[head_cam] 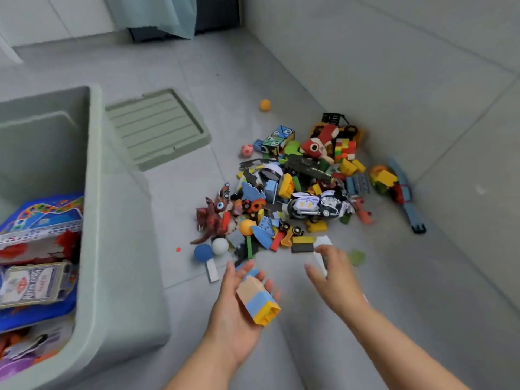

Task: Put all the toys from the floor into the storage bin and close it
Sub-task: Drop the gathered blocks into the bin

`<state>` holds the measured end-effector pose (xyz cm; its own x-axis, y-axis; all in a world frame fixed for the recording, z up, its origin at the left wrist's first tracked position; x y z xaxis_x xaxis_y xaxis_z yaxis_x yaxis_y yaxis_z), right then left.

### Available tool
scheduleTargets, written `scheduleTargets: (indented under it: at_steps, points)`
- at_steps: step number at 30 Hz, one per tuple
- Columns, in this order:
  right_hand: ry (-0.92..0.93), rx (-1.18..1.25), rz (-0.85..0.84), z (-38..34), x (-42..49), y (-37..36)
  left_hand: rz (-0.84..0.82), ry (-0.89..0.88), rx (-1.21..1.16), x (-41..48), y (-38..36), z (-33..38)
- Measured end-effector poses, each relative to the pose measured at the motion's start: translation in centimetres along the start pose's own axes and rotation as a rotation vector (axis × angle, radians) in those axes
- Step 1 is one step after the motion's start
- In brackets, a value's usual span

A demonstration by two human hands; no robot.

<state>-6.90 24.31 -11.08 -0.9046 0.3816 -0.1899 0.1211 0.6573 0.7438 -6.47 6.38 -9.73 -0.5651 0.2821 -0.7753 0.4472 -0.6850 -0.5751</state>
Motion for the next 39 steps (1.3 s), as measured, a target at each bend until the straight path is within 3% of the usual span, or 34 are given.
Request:
scheduleTargets:
  at_steps: [2,7,12,16,21,25,28,32,34,37,39]
  points:
    - [-0.072,-0.206,-0.052,2.7,2.6,-0.7,-0.009,0.007,0.016,-0.1,-0.2,-0.3]
    - [0.018,-0.431,-0.181,3.0,7.4,-4.1,-0.019,0.026,0.043,-0.2,0.4,-0.1]
    - [0.085,-0.536,-0.057,2.2,8.5,-3.7,0.017,-0.005,-0.003,0.2,1.2,0.8]
    - [0.044,-0.610,-0.073,3.1,7.6,-3.7,0.023,-0.002,-0.009,1.6,1.1,0.3]
    - [-0.044,-0.356,-0.036,4.2,5.2,-3.0,0.002,0.007,-0.005,2.7,0.5,-0.8]
    - [-0.227,0.067,0.083,3.2,0.9,-0.4,-0.015,0.016,0.028,3.5,0.7,-1.1]
    - [-0.015,0.204,0.029,-2.3,-3.6,0.3,-0.045,0.036,0.070,3.9,0.9,-1.5]
    - [0.247,-0.118,-0.031,-6.9,-6.8,-1.9,-0.109,0.072,0.109,3.9,0.9,-2.2]
    - [0.274,-0.010,-0.045,-6.2,-6.5,-1.6,-0.101,0.062,0.102,4.0,0.9,-2.4]
    - [0.068,0.199,0.167,-0.9,-3.7,2.1,-0.069,0.040,0.015,4.0,0.9,-2.5]
    - [-0.154,0.059,0.255,4.7,-0.7,3.7,-0.040,0.028,-0.020,4.1,1.2,-2.5]
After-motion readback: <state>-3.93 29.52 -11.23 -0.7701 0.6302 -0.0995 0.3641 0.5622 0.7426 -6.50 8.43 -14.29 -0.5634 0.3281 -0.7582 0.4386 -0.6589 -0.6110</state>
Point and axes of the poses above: each hand's wrist, its own x-axis towards the middle knuckle, its own y-axis out of the back of the hand, z = x × y, the point moved 7 cm from there along x, towards the middle knuckle, and after that the axes turned 5 degrees about -x, right-handed, at the moved point
